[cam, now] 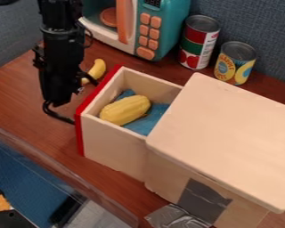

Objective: Open the drawer on the table

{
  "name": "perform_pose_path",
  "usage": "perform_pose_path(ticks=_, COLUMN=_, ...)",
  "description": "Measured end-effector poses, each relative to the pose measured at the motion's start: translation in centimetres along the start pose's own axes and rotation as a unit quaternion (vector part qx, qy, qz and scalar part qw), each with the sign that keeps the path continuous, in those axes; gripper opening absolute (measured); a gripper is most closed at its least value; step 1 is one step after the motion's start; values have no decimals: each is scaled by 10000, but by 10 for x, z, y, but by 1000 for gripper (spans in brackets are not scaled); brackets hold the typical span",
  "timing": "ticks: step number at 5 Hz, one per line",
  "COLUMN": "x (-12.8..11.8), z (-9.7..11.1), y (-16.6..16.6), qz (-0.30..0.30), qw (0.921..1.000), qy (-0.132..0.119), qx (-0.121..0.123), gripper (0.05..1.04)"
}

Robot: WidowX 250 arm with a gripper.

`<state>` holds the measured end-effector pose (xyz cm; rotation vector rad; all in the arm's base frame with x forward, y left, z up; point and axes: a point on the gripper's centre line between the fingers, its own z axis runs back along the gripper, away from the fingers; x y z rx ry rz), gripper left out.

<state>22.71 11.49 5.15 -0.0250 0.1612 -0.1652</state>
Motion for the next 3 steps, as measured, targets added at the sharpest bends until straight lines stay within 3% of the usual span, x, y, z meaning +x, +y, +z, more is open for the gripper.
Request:
perform_pose_path(ticks=2, x=-13, z=64, y=5, qz=-182, qw=9988, qy=-459, qx=66, gripper=980)
perform_pose_path(ticks=3, x=-22, z=108, y=-14, qz=-175, qw=9976, qy=-650, qx=133, gripper=1003)
